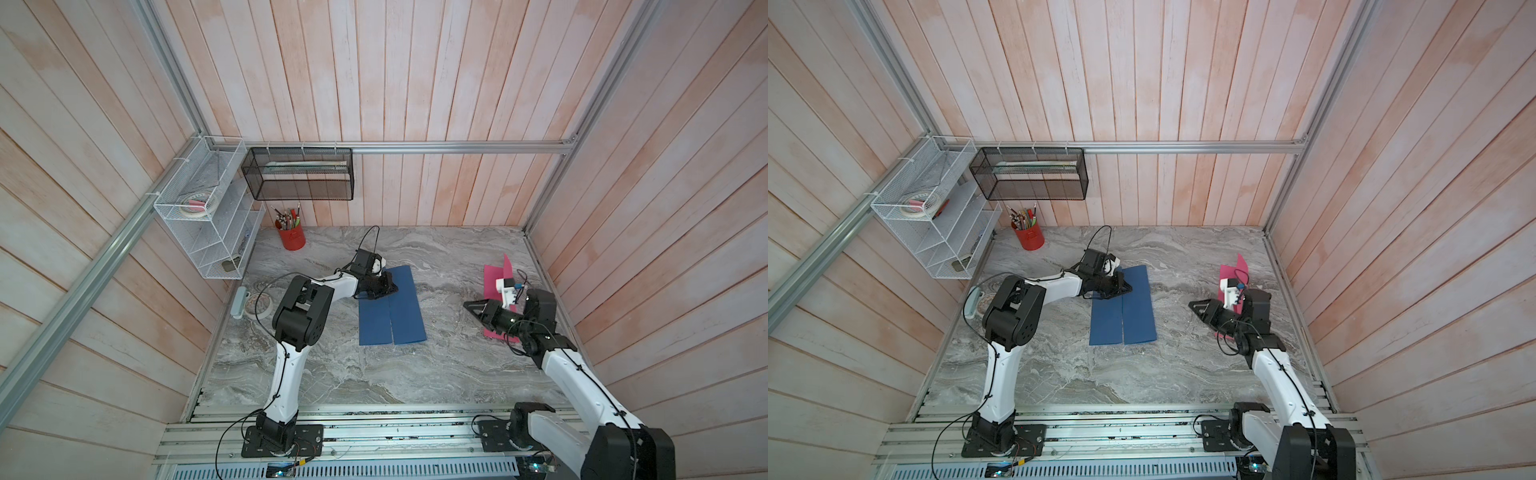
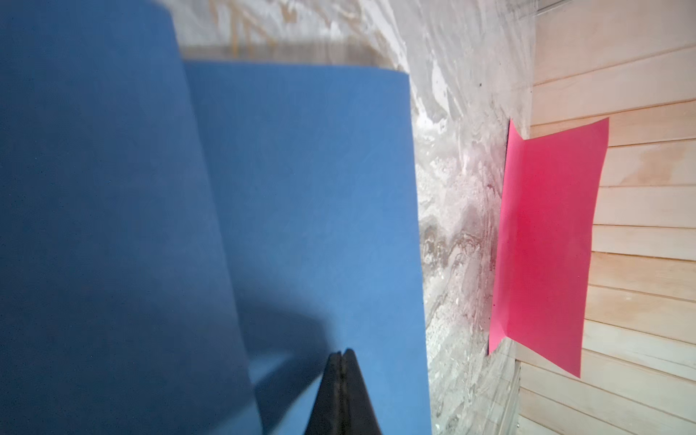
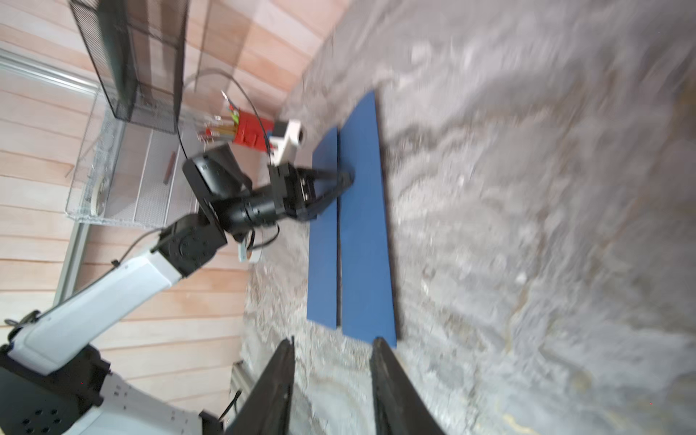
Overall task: Fold the rectangular paper in half along the long edge
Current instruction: Move the paper to the center of the board.
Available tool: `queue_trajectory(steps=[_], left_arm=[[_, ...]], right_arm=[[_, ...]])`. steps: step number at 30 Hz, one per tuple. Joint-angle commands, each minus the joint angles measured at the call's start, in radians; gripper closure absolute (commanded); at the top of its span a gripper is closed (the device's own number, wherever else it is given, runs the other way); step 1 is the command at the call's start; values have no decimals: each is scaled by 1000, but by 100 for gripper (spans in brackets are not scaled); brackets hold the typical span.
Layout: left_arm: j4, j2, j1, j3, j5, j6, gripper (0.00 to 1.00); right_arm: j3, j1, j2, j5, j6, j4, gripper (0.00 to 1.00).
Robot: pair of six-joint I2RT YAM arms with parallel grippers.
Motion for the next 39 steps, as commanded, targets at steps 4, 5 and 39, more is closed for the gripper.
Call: queue_trajectory(steps=[4,5,39], left_arm=[[78,-144,-9,-10,90,3,53],[97,-176,-9,-35,95,-3,48],[157,-358,-145,-281,20,-77,32]], right_arm=[[162,-270,155,3,-102,-115,77],[186,-295,185,29,-116,-133,77],[84,-6,645,231,-103,-17,72]])
